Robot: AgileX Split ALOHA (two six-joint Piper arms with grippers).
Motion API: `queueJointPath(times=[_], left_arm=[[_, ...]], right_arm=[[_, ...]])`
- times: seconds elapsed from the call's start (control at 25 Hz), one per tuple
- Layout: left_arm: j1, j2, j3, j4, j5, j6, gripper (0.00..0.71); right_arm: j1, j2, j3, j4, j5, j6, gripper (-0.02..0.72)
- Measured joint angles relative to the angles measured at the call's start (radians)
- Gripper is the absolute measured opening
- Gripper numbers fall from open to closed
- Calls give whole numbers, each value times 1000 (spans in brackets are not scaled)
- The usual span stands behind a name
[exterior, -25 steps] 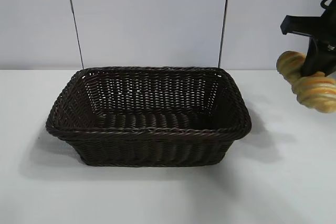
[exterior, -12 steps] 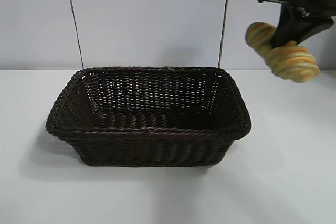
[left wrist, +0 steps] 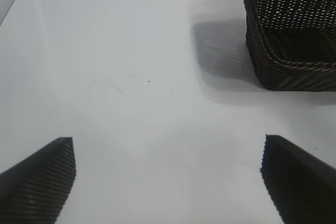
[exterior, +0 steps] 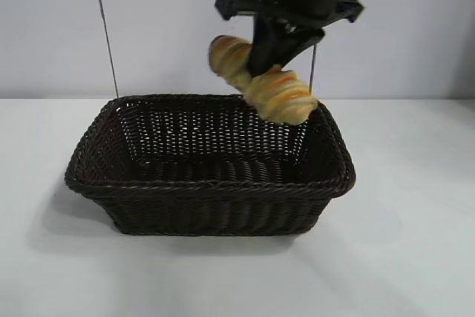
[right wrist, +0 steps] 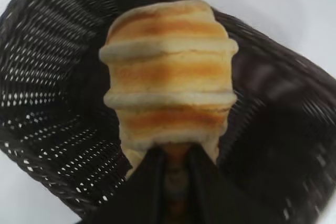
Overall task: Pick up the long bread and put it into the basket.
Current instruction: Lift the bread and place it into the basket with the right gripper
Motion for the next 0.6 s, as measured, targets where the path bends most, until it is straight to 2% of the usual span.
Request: queueJointPath(times=[0.08,0.2,0.6], left_arm=[[0,0,0,0,0,0,694],[0,0,0,0,0,0,694],[0,0,0,0,0,0,694]], right_arm=[[0,29,-11,-4,-11,-82,83],[0,63,-14,-7,-37,-135,83],[0,169,-17,4,-53,-152,83]])
